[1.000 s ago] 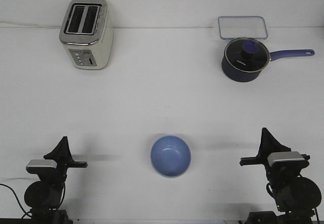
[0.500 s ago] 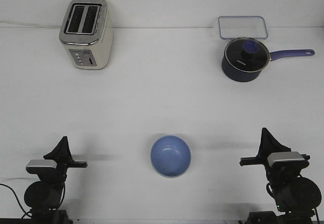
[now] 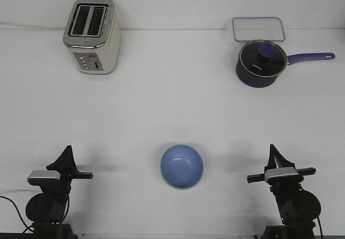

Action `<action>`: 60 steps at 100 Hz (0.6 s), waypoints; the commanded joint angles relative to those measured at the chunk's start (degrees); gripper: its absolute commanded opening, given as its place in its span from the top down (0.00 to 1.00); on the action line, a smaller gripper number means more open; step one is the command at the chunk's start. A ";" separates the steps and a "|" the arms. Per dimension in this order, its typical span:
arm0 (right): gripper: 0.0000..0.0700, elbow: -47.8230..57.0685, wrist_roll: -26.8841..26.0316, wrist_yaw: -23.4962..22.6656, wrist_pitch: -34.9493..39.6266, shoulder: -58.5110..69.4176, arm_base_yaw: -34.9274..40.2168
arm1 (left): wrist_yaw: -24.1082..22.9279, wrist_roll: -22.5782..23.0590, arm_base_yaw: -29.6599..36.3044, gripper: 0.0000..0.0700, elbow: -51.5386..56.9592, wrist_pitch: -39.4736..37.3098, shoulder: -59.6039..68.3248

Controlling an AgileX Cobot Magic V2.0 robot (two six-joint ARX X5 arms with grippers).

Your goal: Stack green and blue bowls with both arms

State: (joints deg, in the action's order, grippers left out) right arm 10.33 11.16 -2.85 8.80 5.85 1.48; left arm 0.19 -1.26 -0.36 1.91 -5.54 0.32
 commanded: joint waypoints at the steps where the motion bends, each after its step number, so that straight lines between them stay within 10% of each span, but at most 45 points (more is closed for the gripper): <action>1: 1.00 -2.78 2.93 0.48 -1.18 -2.49 -0.07 | 0.17 -0.50 0.00 0.98 -1.11 -0.55 -0.04; 60: 1.00 -9.57 2.75 2.89 -6.03 -5.79 -0.72 | 0.17 -0.50 0.00 0.98 -1.09 -0.55 -0.04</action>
State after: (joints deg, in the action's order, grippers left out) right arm 0.82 13.67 -0.03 3.90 0.03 0.69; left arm 0.23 -1.43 -0.36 1.91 -5.52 0.32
